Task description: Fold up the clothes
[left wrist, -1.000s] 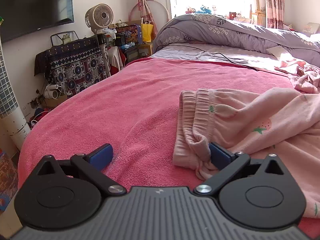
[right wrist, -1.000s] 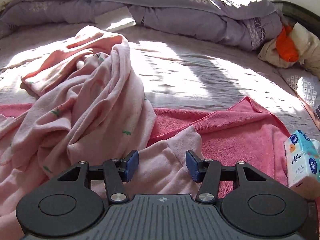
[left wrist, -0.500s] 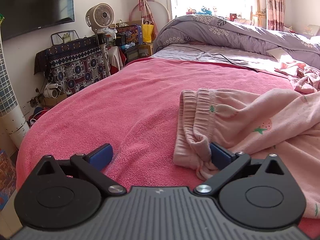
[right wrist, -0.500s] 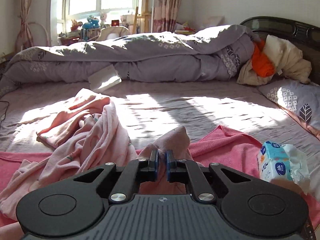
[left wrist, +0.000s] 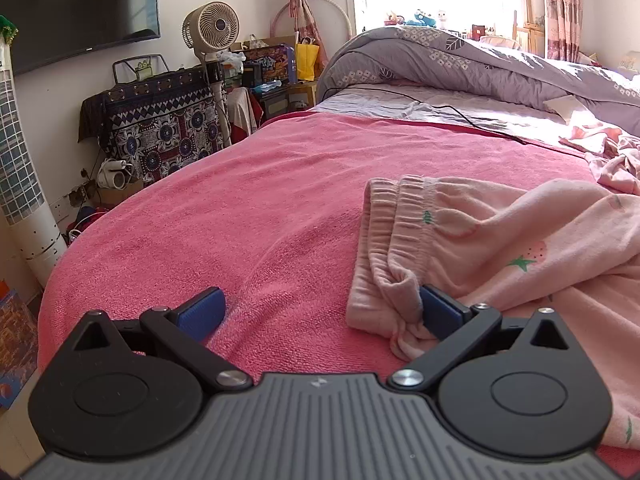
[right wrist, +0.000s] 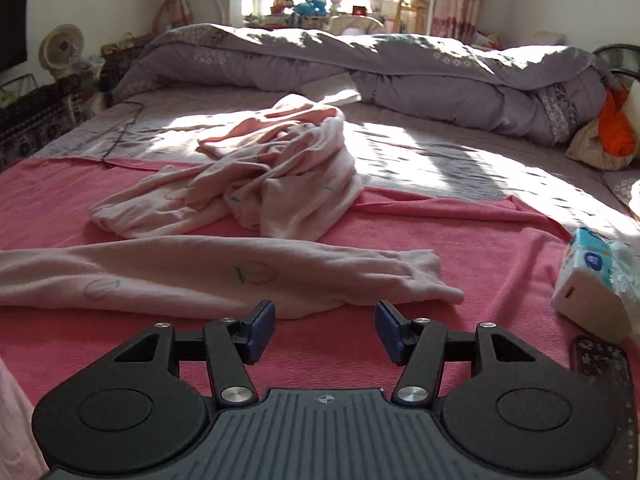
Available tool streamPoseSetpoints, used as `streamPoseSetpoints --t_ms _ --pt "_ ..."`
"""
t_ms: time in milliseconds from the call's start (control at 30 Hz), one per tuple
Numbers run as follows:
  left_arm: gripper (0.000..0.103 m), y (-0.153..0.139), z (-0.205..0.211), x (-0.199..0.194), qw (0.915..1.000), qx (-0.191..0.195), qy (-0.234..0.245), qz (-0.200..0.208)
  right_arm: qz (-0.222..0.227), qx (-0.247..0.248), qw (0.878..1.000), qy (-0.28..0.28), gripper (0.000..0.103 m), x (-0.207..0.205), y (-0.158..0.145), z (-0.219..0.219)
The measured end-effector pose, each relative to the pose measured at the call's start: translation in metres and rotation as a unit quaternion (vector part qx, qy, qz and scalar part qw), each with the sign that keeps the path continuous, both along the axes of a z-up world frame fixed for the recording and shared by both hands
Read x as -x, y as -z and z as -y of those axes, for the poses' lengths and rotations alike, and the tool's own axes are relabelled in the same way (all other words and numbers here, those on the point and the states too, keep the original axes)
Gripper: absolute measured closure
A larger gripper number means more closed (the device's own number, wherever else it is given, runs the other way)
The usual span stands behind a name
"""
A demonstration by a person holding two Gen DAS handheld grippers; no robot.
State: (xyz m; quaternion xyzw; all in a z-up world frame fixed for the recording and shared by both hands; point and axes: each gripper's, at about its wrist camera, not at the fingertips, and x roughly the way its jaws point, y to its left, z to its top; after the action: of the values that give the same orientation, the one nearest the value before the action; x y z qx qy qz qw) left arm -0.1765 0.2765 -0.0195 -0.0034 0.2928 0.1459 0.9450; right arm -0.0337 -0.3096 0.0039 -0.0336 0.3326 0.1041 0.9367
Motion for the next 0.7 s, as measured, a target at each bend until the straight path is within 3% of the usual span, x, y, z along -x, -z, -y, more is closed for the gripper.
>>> streamPoseSetpoints --t_ms 67,133,233,300,433,600,700 --pt "0.000 -0.001 0.000 -0.001 1.0000 0.000 -0.002 -0.003 0.023 -0.010 0.995 -0.092 0.036 0.010 0.005 -0.026" --pt "0.000 -0.002 0.001 -0.002 1.0000 0.000 -0.004 -0.005 0.036 0.015 0.988 -0.147 0.025 0.008 0.014 -0.050" --pt "0.000 -0.002 0.001 -0.003 1.0000 0.001 -0.008 -0.006 0.001 0.037 0.987 -0.156 0.016 -0.012 0.038 -0.064" --pt "0.000 -0.002 0.002 -0.004 0.9999 0.000 -0.010 -0.005 -0.029 0.014 0.989 -0.143 0.000 -0.026 0.046 -0.059" --pt "0.000 -0.002 0.003 -0.004 0.9999 0.000 -0.012 -0.006 -0.053 -0.048 0.989 -0.128 0.000 -0.038 0.048 -0.041" --pt "0.000 -0.001 0.003 -0.004 0.9998 0.002 -0.018 -0.008 -0.046 -0.011 0.991 -0.129 0.000 -0.037 0.049 -0.049" --pt "0.000 -0.001 0.005 -0.006 0.9996 0.000 -0.024 -0.011 -0.048 -0.020 0.990 -0.129 0.000 -0.039 0.050 -0.046"
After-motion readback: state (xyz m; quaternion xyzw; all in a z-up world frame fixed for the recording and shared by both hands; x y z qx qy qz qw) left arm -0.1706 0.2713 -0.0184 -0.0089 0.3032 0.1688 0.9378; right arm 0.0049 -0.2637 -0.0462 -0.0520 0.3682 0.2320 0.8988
